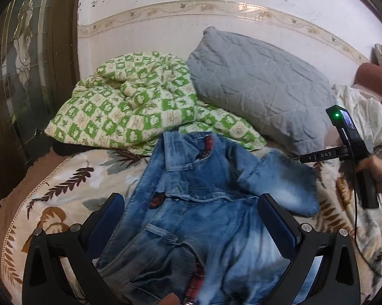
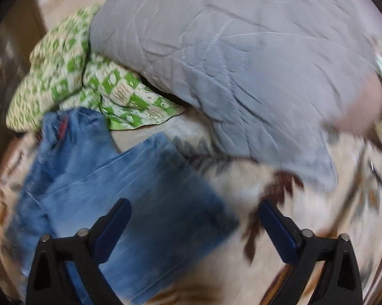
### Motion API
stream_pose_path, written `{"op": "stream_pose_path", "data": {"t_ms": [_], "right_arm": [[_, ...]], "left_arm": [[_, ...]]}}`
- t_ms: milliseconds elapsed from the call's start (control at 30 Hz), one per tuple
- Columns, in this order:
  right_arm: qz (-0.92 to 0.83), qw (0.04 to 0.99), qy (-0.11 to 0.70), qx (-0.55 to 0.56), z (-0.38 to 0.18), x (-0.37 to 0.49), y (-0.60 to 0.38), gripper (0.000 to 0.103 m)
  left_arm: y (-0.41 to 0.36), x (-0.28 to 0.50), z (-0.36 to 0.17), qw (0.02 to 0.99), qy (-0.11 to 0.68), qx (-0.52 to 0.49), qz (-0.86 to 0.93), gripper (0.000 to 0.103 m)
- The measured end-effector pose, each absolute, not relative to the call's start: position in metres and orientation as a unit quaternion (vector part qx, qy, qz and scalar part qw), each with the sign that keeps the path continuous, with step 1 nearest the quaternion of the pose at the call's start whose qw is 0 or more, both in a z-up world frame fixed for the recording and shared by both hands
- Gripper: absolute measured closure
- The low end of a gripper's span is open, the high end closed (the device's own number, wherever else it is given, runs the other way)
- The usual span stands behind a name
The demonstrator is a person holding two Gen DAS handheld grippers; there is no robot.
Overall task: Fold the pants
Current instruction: 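Grasp a jeans leg with the right tool and pull it straight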
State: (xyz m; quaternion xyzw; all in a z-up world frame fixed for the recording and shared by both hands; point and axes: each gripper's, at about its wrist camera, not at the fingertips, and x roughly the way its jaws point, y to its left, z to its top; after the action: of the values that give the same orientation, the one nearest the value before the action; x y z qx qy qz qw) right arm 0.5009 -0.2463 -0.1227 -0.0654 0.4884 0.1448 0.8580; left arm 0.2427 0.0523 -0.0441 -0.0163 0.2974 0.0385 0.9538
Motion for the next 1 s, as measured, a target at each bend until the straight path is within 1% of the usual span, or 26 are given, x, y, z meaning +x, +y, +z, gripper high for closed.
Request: {"op": "stream_pose_path", "data": {"t_ms": [33, 167, 200, 233, 267, 300, 333, 400, 467, 600, 700, 900, 1000], "right_arm": [[0.15, 0.853, 0.495, -0.072, -0.127, 0.507, -0.245, 0.018], [0.176, 0.825, 0.527, -0.101, -0.147, 0.526, -0.237, 0.02], [0.177, 0.822, 0.53, -0.108, -0.15, 0.528, -0.236, 0.025], [0.179, 0.817, 0.537, -0.112, -0.156, 0.531, -0.234, 0.032], [0.185, 0.813, 0.541, -0.111, -0.159, 0.531, -0.233, 0.048], [0.189, 0.807, 0.547, -0.113, -0.162, 0.531, -0.232, 0.062], [0.189, 0.805, 0.55, -0.12, -0.164, 0.53, -0.232, 0.078], [0.2, 0.802, 0.547, -0.134, -0.166, 0.525, -0.23, 0.083], [0.208, 0.801, 0.546, -0.13, -0.164, 0.52, -0.231, 0.099], [0.211, 0.82, 0.516, -0.127, -0.141, 0.504, -0.235, 0.1], [0.213, 0.845, 0.477, -0.118, -0.112, 0.481, -0.248, 0.101], [0.17, 0.885, 0.431, -0.041, -0.038, 0.443, -0.308, 0.101], [0.118, 0.904, 0.41, 0.01, -0.007, 0.43, -0.346, 0.101]], "left_arm": [[0.054, 0.243, -0.046, 0.953, 0.3, -0.018, 0.04, 0.0], [0.064, 0.249, -0.051, 0.95, 0.307, -0.041, 0.044, 0.0], [0.065, 0.251, -0.051, 0.949, 0.308, -0.045, 0.045, 0.0], [0.066, 0.251, -0.051, 0.949, 0.308, -0.047, 0.048, 0.0], [0.066, 0.252, -0.052, 0.949, 0.308, -0.048, 0.049, 0.0], [0.067, 0.252, -0.052, 0.949, 0.309, -0.049, 0.049, 0.0], [0.067, 0.253, -0.053, 0.948, 0.31, -0.049, 0.051, 0.0], [0.067, 0.253, -0.054, 0.948, 0.311, -0.049, 0.051, 0.0], [0.066, 0.254, -0.054, 0.949, 0.309, -0.053, 0.047, 0.0], [0.067, 0.252, -0.052, 0.95, 0.303, -0.056, 0.047, 0.0], [0.068, 0.25, -0.049, 0.951, 0.299, -0.06, 0.048, 0.0], [0.067, 0.247, -0.04, 0.955, 0.285, -0.069, 0.05, 0.0], [0.063, 0.247, -0.036, 0.956, 0.281, -0.071, 0.047, 0.0]]}}
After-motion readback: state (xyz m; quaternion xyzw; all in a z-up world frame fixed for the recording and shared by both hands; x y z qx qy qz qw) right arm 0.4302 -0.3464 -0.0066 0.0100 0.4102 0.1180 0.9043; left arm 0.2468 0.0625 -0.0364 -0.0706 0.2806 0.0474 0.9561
